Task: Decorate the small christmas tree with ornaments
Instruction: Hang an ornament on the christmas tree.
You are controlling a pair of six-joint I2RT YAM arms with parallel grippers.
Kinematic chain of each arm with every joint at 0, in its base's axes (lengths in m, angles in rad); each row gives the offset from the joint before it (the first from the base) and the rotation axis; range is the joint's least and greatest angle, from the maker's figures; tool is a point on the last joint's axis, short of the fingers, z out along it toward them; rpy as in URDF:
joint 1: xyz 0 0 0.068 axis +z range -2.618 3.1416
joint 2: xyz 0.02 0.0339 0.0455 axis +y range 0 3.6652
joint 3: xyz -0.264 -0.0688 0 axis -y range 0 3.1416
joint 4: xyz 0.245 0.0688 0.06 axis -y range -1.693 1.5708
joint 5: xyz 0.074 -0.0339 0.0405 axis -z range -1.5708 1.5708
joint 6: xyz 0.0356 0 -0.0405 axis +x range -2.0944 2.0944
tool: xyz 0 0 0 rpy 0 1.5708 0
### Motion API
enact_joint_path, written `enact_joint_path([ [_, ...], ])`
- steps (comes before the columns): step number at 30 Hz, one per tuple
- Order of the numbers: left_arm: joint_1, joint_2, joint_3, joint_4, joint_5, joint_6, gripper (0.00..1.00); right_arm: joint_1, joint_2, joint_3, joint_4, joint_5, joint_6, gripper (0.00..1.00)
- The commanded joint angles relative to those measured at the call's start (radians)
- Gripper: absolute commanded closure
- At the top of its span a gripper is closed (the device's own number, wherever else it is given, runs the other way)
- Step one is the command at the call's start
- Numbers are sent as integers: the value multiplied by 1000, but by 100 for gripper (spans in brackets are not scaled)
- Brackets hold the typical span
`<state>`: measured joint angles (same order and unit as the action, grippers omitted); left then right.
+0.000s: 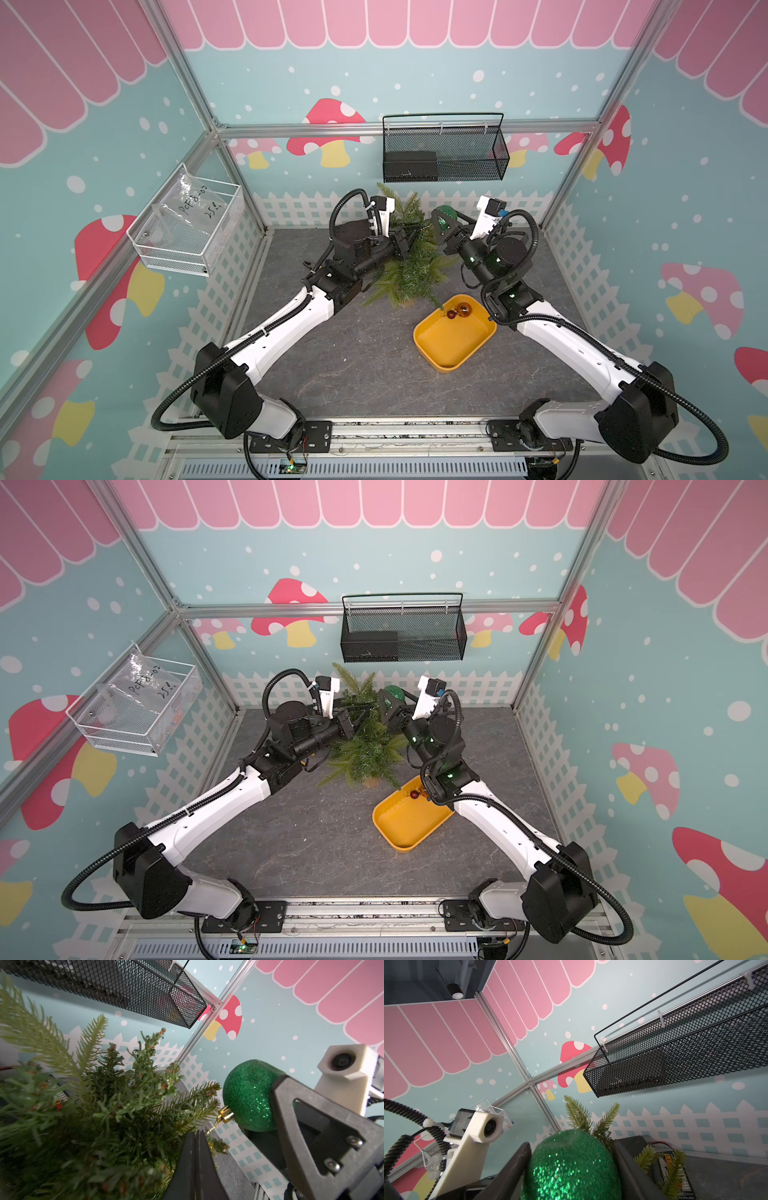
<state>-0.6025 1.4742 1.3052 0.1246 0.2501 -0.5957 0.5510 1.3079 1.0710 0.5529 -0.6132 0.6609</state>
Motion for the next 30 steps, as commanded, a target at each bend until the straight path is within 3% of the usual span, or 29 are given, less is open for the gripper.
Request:
enact_joint_path([
  [1,4,9,31,-40,-6,-10,98,-6,-17,-25,18,8,14,47],
  [13,4,-9,22,-40,-14,-8,90,-6,-69,-118,47,1,72,47],
  [30,5,-54,-15,-42,-35,-23,68,-5,-90,-208,148,-12,149,41],
])
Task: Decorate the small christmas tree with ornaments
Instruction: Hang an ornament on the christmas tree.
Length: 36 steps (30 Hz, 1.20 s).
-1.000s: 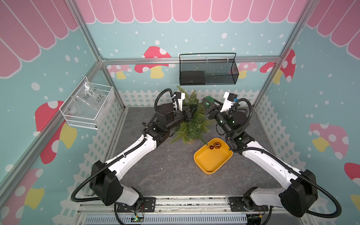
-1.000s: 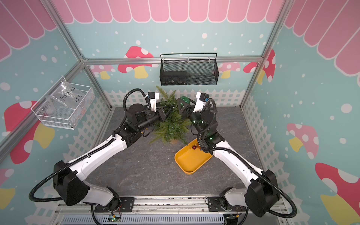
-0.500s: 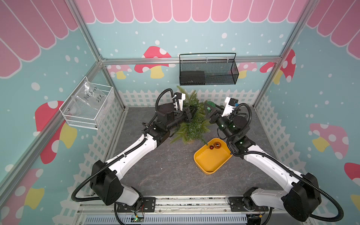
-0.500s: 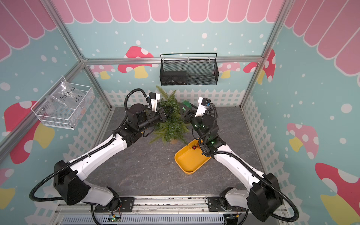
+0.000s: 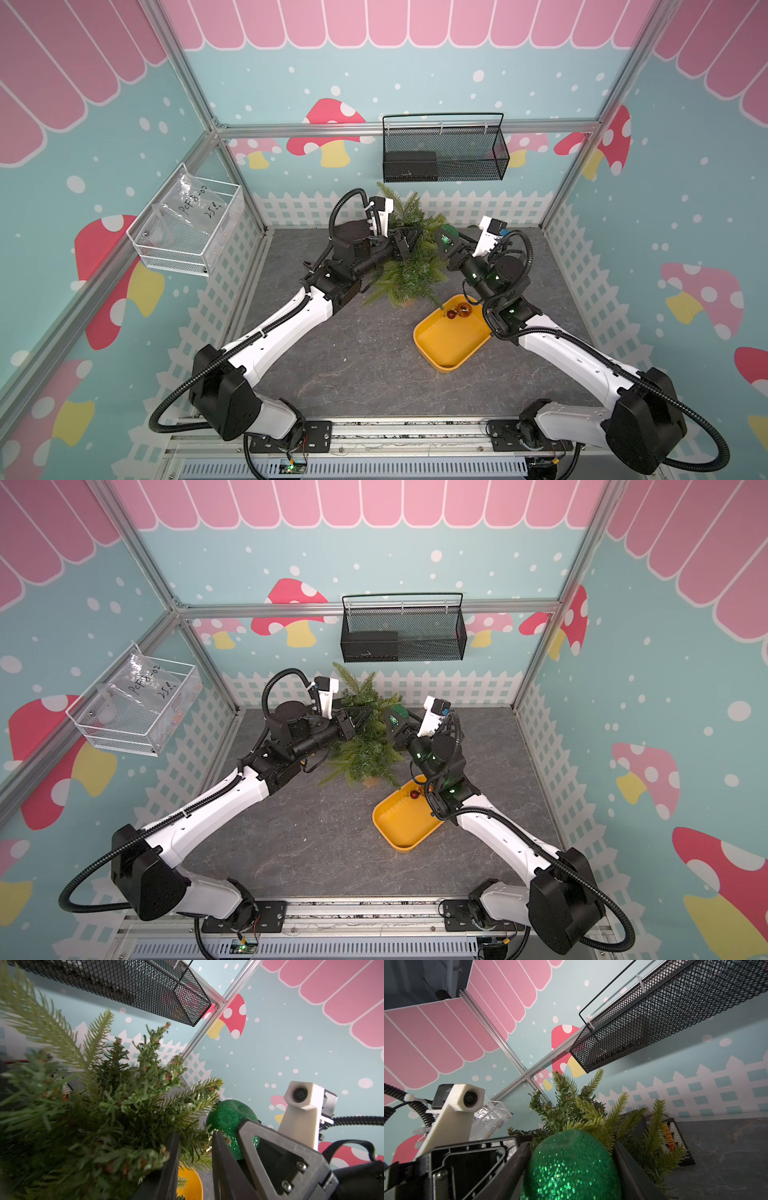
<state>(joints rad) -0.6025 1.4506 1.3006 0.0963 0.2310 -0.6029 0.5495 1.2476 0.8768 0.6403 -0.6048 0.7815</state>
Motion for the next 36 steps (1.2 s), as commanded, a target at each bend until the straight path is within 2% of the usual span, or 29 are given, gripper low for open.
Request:
enact_joint_path([
  [1,6,-33,-9,-17,-16,-13,68,-4,-32,-17,59,-18,28,39],
  [10,4,-46,-11,-20,-14,-19,66,-3,-66,-25,34,1,18,25],
  [22,2,-116,-59,-52,-10,-43,60,-4,-136,-29,-55,19,-33,26],
  [28,-4,-182,-102,-104,-13,-37,54,-4,-219,-26,-248,49,-110,28],
  [36,-12,-285,-182,-196,13,-18,47,-4,-386,-68,-642,244,-213,30],
])
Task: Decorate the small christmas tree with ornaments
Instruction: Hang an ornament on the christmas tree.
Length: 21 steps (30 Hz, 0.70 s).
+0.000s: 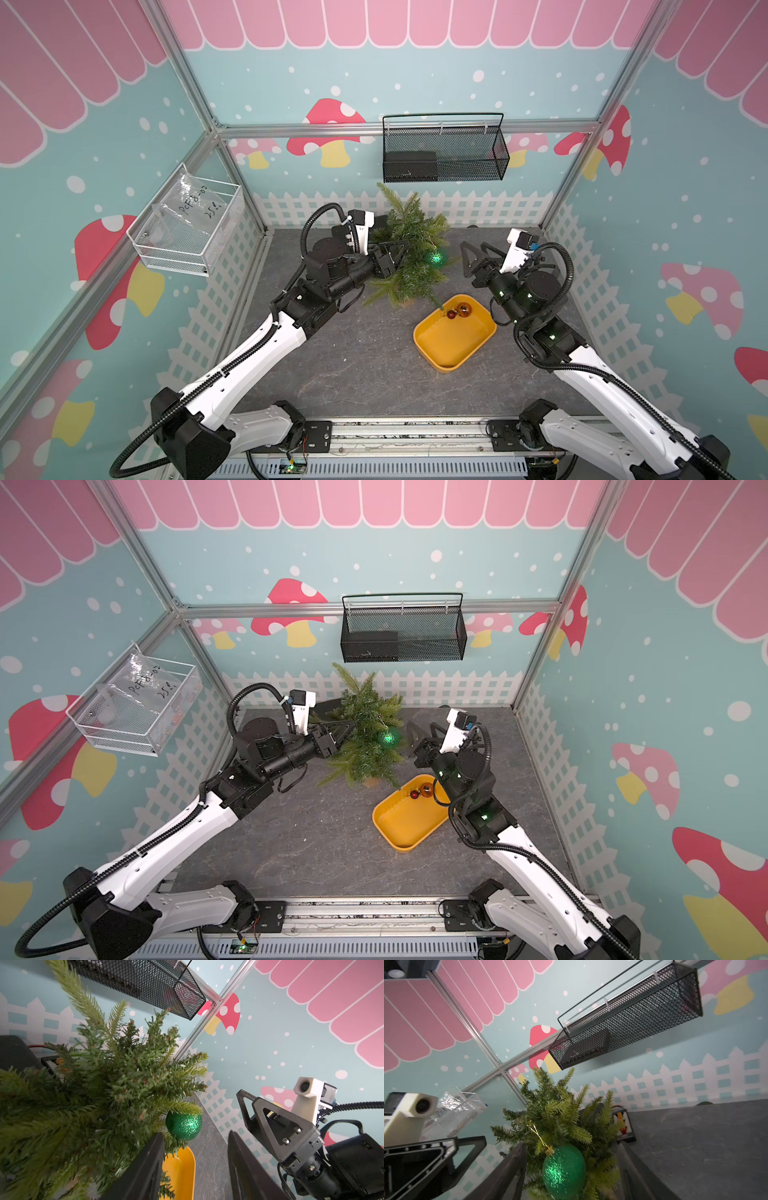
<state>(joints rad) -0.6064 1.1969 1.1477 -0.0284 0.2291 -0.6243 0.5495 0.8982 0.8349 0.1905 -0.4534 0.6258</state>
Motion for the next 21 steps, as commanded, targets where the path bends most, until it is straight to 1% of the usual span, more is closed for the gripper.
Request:
enact_joint_path([
  [1,-11,-43,-39,-85,13,7,46,-4,-48,-33,-231,115,-62,30],
  [5,-40,-112,-109,-122,-26,21,45,-3,-68,-85,-354,206,-58,33],
  [9,-81,-180,-179,-167,-86,26,44,-4,-15,-136,-398,251,-26,35],
  [11,-97,-208,-222,-170,-101,16,43,-5,22,-158,-385,255,-4,33],
  [16,-124,-280,-347,-155,-148,-37,43,-11,117,-207,-323,320,82,26],
  [18,-130,-308,-389,-143,-157,-58,42,-31,160,-228,-285,312,126,25],
  [21,-136,-341,-427,-143,-176,-76,42,-78,212,-275,-184,246,183,24],
])
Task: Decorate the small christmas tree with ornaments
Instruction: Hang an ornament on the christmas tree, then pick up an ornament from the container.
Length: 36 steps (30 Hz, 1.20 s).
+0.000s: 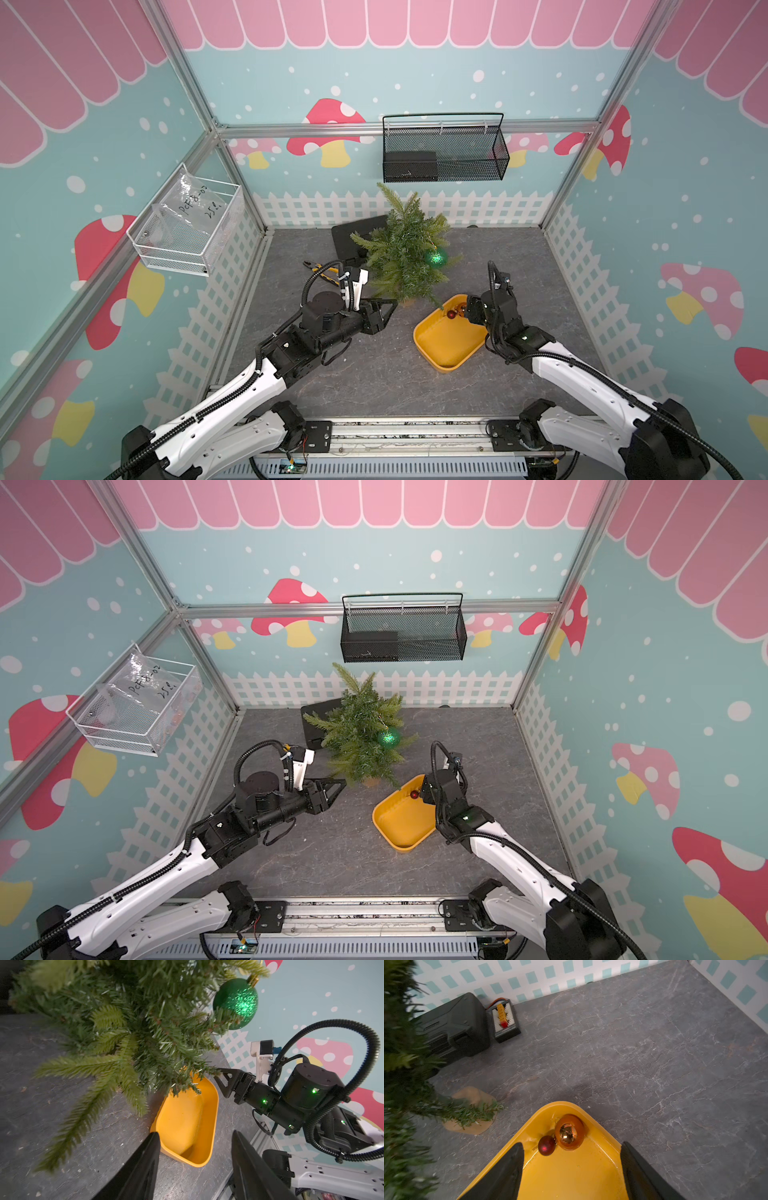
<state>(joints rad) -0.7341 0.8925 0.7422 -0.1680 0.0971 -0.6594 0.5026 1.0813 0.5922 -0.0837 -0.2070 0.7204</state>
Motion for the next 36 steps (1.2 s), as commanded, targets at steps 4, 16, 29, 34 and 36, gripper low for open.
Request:
enact_joint_path([
  [4,-10,-57,-53,-4,-54,-56,42,-72,108,-54,198,-94,126,25],
  [16,-10,-58,-95,25,-66,-80,42,-101,293,-54,361,-176,201,28],
  [29,-10,-57,-101,35,-73,-78,42,-101,232,-12,259,-188,191,28],
  [34,-11,-55,-102,37,-70,-75,42,-101,181,51,46,-201,177,28],
  [36,-10,-59,-112,49,-72,-77,42,-102,195,59,16,-250,185,29],
])
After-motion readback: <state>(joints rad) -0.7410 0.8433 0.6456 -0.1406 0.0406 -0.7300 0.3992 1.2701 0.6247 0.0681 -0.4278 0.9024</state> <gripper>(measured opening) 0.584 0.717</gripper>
